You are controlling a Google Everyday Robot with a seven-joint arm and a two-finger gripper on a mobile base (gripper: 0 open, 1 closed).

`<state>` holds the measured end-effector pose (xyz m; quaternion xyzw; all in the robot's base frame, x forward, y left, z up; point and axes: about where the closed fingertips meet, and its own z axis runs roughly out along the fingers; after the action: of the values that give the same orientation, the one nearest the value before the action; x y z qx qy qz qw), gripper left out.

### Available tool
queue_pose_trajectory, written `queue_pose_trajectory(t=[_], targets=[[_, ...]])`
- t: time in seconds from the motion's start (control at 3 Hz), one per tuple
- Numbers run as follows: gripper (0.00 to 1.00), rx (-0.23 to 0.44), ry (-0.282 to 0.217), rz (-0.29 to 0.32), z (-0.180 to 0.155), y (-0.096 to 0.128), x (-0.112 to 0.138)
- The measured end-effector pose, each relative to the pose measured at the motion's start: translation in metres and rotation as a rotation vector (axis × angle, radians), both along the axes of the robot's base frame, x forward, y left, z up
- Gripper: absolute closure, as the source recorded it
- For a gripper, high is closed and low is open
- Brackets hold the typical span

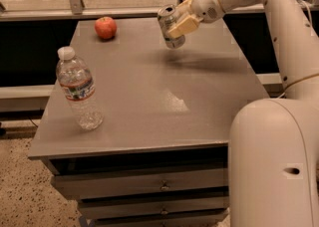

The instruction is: Knock 7up can over

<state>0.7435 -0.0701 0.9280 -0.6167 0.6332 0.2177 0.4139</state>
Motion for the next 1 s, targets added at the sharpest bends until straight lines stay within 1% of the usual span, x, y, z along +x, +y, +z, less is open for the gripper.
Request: queue_pose_trajectory(t=[0.33, 0.67, 1.0], targets=[[1.0, -0.222, 0.023, 0.121, -0.017, 0.003, -0.026], [0.87, -0.413, 0.009, 0.224, -0.028, 0.005, -0.041], [0.64, -0.56, -0.028, 0.331, -0.039, 0.01, -0.051]])
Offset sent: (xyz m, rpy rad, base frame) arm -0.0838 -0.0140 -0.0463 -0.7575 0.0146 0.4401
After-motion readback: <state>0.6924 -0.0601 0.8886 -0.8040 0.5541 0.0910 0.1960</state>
